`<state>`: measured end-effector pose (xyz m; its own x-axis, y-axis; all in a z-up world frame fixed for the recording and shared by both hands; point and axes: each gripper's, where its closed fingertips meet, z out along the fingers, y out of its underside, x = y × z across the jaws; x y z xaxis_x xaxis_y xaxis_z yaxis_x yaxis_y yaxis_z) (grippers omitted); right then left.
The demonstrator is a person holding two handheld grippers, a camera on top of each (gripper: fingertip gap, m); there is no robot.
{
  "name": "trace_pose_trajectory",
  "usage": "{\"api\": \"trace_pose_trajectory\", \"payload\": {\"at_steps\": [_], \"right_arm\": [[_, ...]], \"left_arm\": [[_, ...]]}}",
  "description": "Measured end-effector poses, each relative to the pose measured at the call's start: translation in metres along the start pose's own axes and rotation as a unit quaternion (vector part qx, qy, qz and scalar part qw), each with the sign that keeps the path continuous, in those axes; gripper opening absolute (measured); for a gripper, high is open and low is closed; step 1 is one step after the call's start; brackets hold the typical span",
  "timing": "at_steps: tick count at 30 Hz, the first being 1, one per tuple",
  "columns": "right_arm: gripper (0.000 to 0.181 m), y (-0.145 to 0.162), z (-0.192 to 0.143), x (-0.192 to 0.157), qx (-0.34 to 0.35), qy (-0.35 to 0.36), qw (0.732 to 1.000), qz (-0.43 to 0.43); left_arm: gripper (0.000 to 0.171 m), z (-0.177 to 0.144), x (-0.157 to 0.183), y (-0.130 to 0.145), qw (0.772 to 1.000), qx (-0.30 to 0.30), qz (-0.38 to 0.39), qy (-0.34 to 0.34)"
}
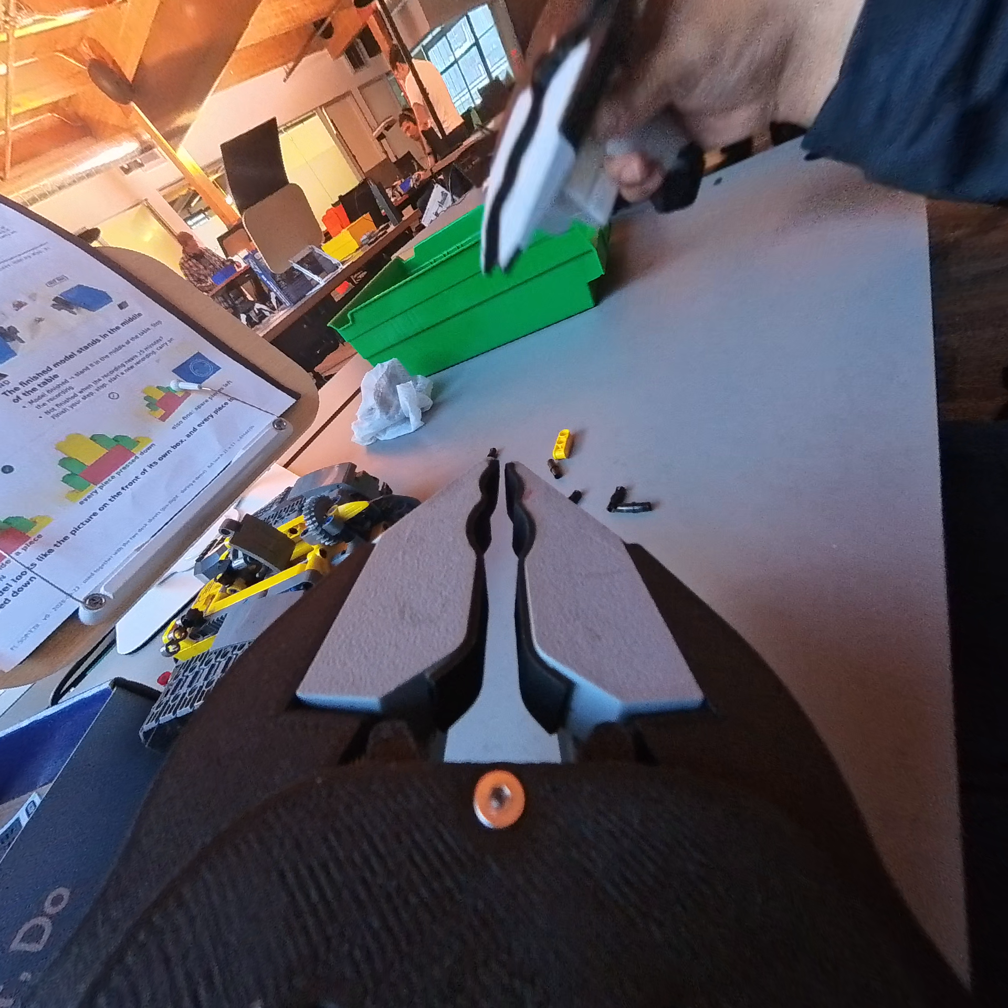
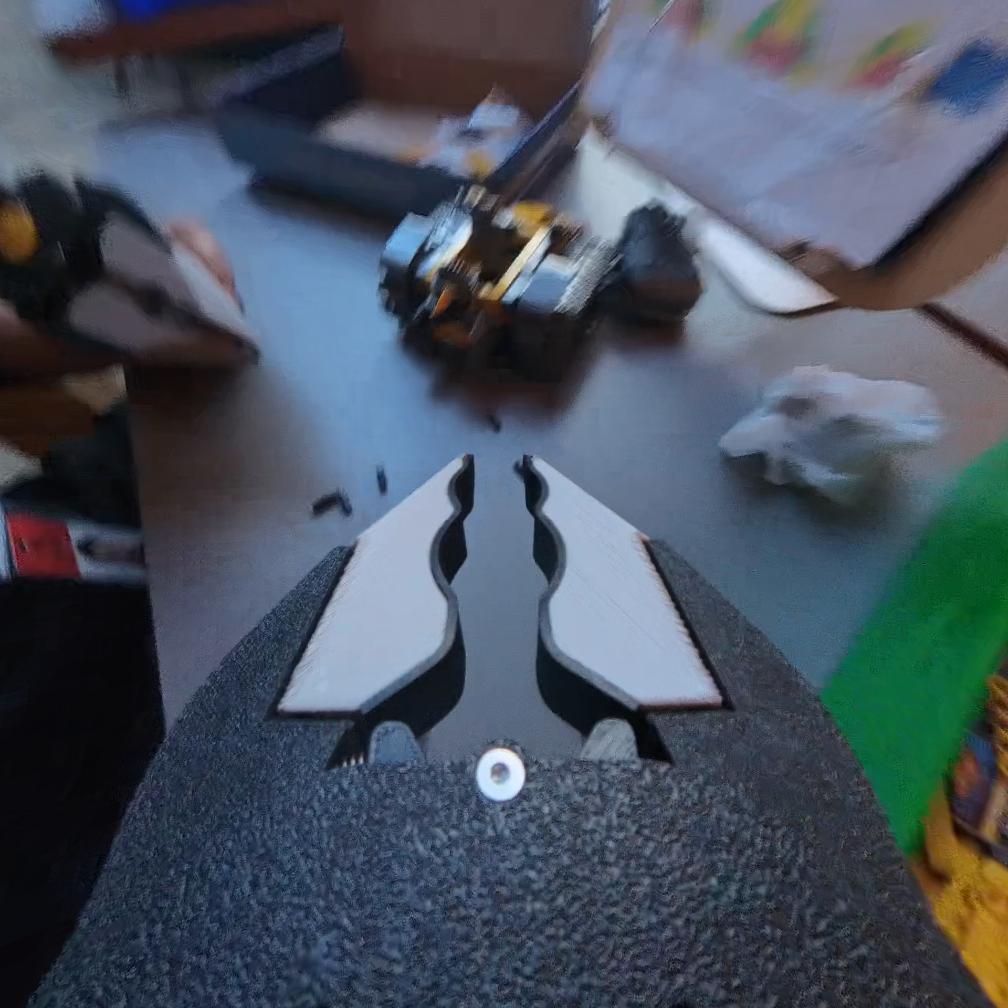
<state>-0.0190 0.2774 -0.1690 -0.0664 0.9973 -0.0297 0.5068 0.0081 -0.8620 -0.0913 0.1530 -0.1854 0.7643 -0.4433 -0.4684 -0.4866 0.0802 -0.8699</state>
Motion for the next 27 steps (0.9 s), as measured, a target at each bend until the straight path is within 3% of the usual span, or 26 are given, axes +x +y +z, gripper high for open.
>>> {"api": "trace_pose_trajectory", "payload": {"at_steps": [3,6,8,10,13,17,20,22,25,27], "right_arm": [[0.024,0.036,0.04,-0.023,-0.101,-0.032,0.992,-0.071],[0.031,0.054,0.066,-0.037,-0.148,-0.062,0.984,-0.072],[0.026,0.065,0.076,-0.038,-0.173,-0.061,0.98,-0.075],[0.006,0.074,0.079,-0.042,-0.193,-0.074,0.975,-0.075],[0.006,0.067,0.071,-0.038,-0.192,-0.059,0.976,-0.08],[0.006,0.01,0.039,-0.024,-0.09,0.016,0.99,-0.104],[0.006,-0.043,-0.014,0.019,0.029,0.168,0.98,-0.097],[0.006,-0.061,-0.058,0.049,0.095,0.272,0.954,-0.079],[0.006,-0.052,-0.112,0.091,0.13,0.391,0.91,-0.04],[0.005,-0.014,-0.121,0.119,0.074,0.418,0.905,0.031]], "left_arm": [[0.0,0.0,0.0,0.0,1.0,0.0,0.001,0.0],[0.0,0.0,0.001,0.0,1.0,-0.001,0.003,-0.001],[0.0,0.0,0.001,0.0,1.0,0.0,0.004,-0.001],[0.0,0.0,0.0,0.0,1.0,0.001,0.003,0.0],[0.0,0.0,0.0,0.0,1.0,0.001,0.001,0.0],[0.0,0.0,0.0,0.0,1.0,0.001,0.001,0.0],[0.0,0.0,0.0,0.0,1.0,0.0,0.002,-0.001],[0.0,0.0,0.0,0.001,1.0,-0.001,0.003,-0.002],[0.0,0.001,0.0,0.001,1.0,-0.003,0.005,-0.002],[0.0,0.001,0.0,0.001,1.0,-0.004,0.005,-0.002]]}}
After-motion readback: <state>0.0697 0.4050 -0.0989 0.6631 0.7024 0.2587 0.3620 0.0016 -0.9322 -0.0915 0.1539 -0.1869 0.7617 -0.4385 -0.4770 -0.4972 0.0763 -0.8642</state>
